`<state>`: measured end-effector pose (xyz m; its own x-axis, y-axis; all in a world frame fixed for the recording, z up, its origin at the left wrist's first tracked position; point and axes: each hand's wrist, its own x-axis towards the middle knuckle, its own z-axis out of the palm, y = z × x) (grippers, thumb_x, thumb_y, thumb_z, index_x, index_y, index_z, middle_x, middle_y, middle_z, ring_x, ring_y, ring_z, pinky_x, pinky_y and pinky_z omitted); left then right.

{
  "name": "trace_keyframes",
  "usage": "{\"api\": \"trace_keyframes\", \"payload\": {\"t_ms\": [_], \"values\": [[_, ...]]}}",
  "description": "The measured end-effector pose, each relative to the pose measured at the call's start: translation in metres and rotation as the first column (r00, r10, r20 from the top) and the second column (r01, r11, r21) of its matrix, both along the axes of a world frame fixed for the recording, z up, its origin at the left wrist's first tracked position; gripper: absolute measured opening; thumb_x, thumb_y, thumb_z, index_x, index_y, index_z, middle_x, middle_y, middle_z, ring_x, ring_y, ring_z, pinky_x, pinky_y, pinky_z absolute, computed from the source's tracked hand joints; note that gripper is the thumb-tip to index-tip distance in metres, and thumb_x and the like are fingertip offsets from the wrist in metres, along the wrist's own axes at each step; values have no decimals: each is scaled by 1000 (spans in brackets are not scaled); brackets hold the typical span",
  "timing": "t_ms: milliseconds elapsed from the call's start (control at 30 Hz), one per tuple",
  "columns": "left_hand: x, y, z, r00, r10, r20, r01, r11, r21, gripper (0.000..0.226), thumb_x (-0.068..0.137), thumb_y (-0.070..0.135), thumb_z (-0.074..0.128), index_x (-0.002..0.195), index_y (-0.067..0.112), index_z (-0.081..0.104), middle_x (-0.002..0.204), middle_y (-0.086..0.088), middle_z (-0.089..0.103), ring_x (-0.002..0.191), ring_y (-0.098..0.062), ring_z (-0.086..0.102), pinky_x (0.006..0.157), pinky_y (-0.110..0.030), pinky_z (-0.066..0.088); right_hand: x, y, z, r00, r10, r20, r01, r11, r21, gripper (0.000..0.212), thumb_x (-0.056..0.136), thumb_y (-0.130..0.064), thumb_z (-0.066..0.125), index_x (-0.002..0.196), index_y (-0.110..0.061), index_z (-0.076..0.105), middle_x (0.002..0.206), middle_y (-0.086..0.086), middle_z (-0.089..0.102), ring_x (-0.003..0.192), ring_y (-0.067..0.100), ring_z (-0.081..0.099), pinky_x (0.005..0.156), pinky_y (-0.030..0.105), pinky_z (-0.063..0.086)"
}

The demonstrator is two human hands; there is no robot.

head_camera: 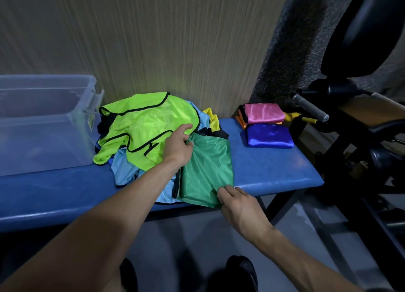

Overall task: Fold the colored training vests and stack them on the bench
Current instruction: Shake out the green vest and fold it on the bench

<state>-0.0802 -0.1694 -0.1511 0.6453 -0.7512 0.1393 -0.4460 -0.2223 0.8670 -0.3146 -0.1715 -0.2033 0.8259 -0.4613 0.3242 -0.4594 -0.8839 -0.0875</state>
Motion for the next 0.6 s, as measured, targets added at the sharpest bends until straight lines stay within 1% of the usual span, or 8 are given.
{"api": "trace_keyframes", "payload": {"t_ms": [133,233,300,367,400,467,533,600], "values": [[0,2,2,996,-24,83,23,1000,17,49,100,6,58,142,31,54,121,-4,64,84,-12,59,54,-8,37,-2,-1,0,999,-9,-32,7,998,-63,46,73,-7,71,87,-25,31,78,-1,41,47,29,47,39,34,19],[-1,10,7,962,-109,250,83,990,112,55,100,4,56,149,26,46,135,-6,57,106,-20,60,76,-21,49,-2,0,-1,999,19,-37,-25,985,-169,40,70,-17,75,94,-23,43,85,-3,47,60,23,54,41,34,28],[-3,19,17,850,-155,503,77,982,172,60,96,0,56,150,23,42,141,-2,48,121,-22,50,94,-36,50,-3,0,-4,998,45,-50,-55,977,-206,39,70,-24,73,103,-23,51,96,-2,51,78,23,55,57,34,45],[-12,32,28,708,-223,670,185,974,129,46,94,5,59,135,25,53,133,6,48,116,-15,46,94,-37,51,-3,-1,-6,997,46,-60,-60,968,-243,43,70,-26,71,110,-25,56,107,0,53,87,24,52,68,37,48],[-18,39,34,677,-329,658,313,938,148,32,96,13,61,124,27,58,123,10,52,110,-9,49,91,-34,52,-2,-1,-7,997,40,-62,-55,963,-262,45,70,-25,71,113,-25,56,112,2,54,89,26,51,71,39,47],[-30,55,33,566,-600,565,520,792,321,17,95,33,63,111,29,60,107,15,57,98,-4,55,85,-33,52,-3,-3,-11,996,19,-84,-43,955,-293,54,68,-24,73,118,-26,55,123,4,54,95,28,52,76,42,45],[-33,65,20,421,-743,520,524,667,529,32,90,50,65,113,30,57,108,14,54,101,-8,52,87,-31,47,-4,-5,-16,995,-1,-99,-30,950,-311,60,65,-21,76,121,-26,54,130,5,52,100,30,52,81,44,45],[-27,72,5,339,-753,564,452,656,604,49,84,61,67,122,33,53,120,15,47,109,-7,42,93,-27,39,-7,-9,-17,996,0,-84,-27,945,-325,58,67,-19,76,120,-25,55,129,2,53,101,30,52,83,45,46]]}}
